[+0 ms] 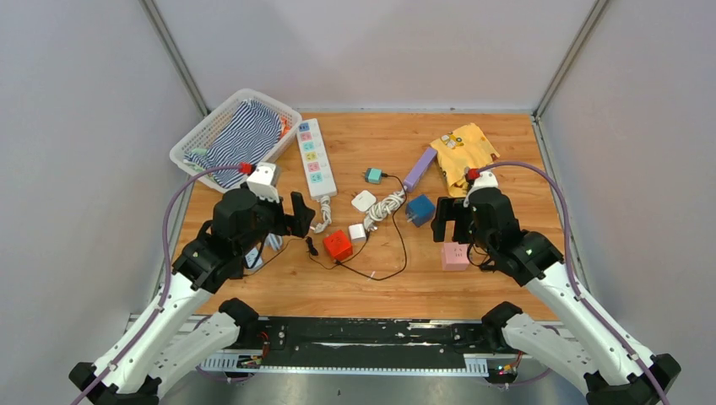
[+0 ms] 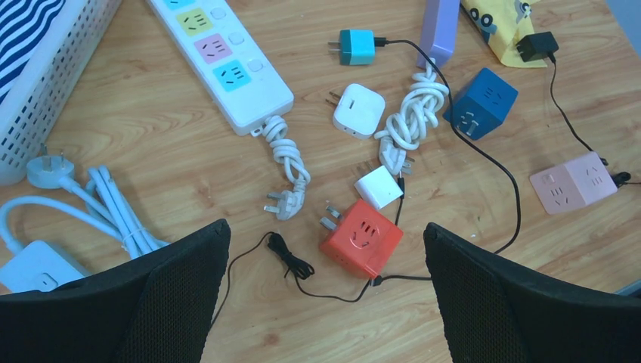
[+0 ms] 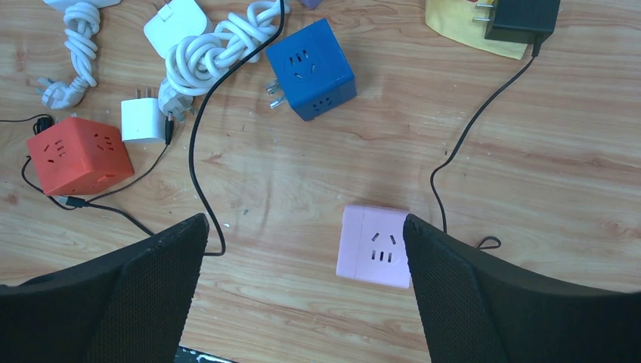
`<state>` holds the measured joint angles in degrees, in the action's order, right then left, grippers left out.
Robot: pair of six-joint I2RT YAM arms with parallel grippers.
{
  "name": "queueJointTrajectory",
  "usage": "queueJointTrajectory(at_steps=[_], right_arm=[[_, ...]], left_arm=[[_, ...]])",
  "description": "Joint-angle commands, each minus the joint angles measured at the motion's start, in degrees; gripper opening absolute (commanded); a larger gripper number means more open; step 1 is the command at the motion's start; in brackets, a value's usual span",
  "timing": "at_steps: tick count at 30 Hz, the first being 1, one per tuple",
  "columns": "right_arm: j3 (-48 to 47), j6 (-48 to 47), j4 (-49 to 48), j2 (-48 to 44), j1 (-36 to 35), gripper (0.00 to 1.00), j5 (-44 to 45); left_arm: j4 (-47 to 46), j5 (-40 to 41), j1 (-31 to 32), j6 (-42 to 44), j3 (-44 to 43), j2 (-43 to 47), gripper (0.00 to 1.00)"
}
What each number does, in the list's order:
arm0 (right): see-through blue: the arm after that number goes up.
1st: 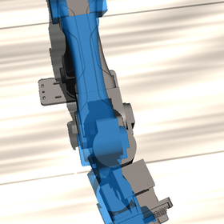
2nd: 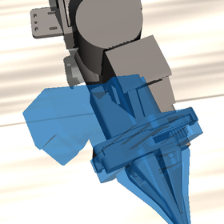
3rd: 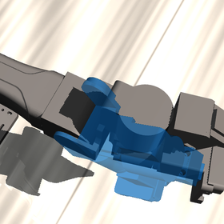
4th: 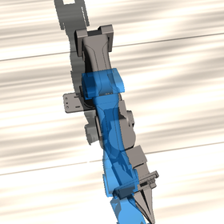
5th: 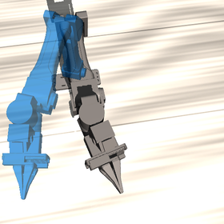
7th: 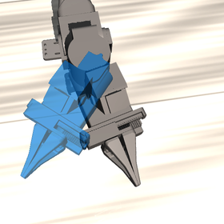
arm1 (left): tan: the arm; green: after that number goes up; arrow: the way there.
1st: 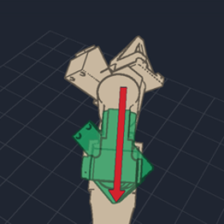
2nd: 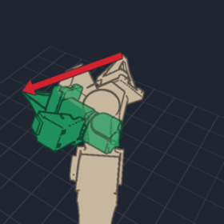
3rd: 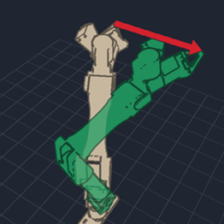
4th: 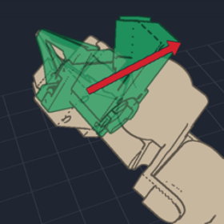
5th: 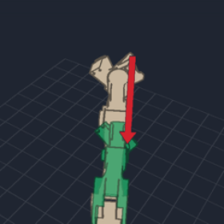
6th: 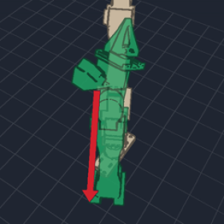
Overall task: Insert the plug
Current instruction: Pick up the plug from the center of the board.
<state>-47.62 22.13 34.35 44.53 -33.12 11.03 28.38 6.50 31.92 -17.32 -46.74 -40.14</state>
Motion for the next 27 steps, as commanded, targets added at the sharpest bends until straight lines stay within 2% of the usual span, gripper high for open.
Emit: queueJointTrajectory(at_steps=[1, 8, 14, 22, 27], right_arm=[[-0.9, 1.1, 0.8, -0.1, -0.5, 1.00, 1.8], [-0.9, 2.5, 0.5, 1.1, -0.5, 1.00, 2.1], [0.1, 4.5, 1.1, 2.3, -0.5, 0.97, 5.8], [1.7, 17.7, 7.4, 6.9, -0.2, 0.89, 14.5], [2.7, 20.9, 7.9, 10.9, 0.2, 0.85, 13.6]], left_arm=[[-1.2, -0.2, -0.5, 0.8, 1.2, 1.0, 1.00], [1.0, 1.8, -0.5, 0.4, 0.6, 0.8, 1.00], [4.0, 3.4, -0.5, 1.8, 0.4, 2.8, 1.00], [4.1, 4.7, -0.5, 2.5, 3.1, 5.3, 1.00], [4.2, 4.0, -0.5, 3.1, 3.3, 4.8, 1.00]])
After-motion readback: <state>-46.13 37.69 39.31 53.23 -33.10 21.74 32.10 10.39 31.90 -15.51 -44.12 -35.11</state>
